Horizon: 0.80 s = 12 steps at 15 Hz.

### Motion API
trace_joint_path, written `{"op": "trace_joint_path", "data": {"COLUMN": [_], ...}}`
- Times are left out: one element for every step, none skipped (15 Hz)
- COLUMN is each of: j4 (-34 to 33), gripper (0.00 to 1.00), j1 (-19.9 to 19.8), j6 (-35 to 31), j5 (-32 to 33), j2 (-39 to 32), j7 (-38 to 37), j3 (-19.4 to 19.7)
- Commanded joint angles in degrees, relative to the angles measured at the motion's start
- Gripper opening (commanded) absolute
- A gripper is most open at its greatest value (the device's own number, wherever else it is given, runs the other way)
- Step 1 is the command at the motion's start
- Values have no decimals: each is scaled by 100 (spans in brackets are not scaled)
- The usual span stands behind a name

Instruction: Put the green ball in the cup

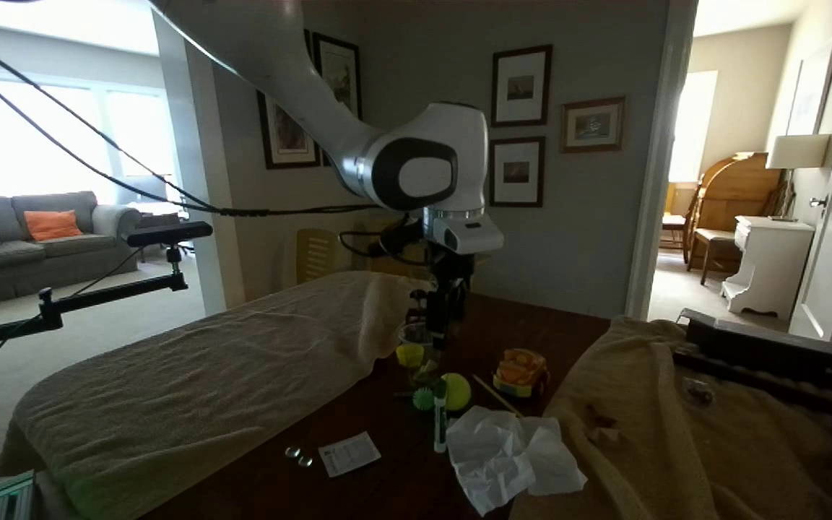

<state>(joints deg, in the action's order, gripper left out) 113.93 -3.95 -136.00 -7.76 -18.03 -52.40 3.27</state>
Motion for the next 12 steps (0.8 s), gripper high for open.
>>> {"op": "trace_joint_path", "data": {"j4": [-372,-436,-502,-556,-628,-690,-746,-801,-860,-904,-948,-985], "gripper": [100,100,100,100,100,100,100,100,100,100,100,100], "j1": [191,213,231,256,278,286,323,331,317,319,312,298], "j6": [-268,-317,-385,-455,-515,-501,-494,-476,-390,-377,-375,-367], "j5": [-141,-148,-151,-129,-113,-156,-111,-115,-166,-165,-177,-200], "j2": [-457,-566,-672,-773,-900,-987,-1075,-1163,-1238,-1299,-1365,-1422], "j7": [-238,-280,-291,-286,-289,-289,-329,-343,-340,-351,-343,-328], "j3": [106,113,115,124,135,132,167,182,175,185,186,181]}}
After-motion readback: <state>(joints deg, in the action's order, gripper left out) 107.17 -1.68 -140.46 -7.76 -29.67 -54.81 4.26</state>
